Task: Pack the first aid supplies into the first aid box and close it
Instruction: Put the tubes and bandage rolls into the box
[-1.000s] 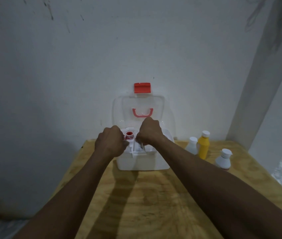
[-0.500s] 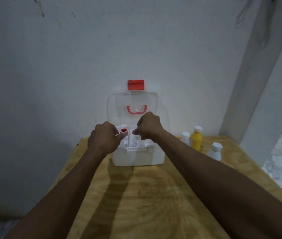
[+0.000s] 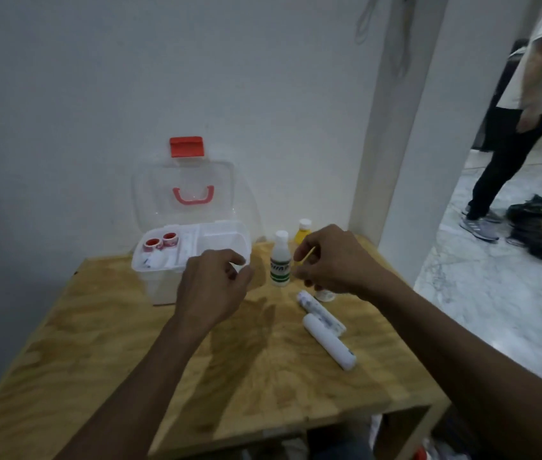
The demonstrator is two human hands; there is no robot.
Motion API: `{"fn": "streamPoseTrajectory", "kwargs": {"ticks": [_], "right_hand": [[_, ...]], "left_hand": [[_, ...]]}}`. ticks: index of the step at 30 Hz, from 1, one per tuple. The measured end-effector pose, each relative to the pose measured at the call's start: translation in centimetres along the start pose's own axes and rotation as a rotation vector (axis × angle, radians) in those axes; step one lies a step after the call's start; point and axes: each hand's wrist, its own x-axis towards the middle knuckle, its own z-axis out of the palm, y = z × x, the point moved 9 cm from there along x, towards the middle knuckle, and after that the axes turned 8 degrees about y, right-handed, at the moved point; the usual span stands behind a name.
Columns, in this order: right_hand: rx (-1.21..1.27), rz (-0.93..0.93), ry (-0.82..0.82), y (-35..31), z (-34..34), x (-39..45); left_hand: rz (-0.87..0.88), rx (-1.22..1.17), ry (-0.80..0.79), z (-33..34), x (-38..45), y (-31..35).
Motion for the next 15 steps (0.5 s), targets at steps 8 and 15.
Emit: {"fn": "streamPoseTrajectory", "kwargs": {"ticks": [8,15], "right_hand": [[-0.158,0.112,-0.039,8.5,1.7,-2.8],[-0.113,0.176,-0.139,10.4,2.7,-2.8]], "left_hand": [[-0.148,0.065,-0.437,11.6,-4.9,1.5],[-0.237,-0.007,-0.545,13.4,-6.2,2.5]]}}
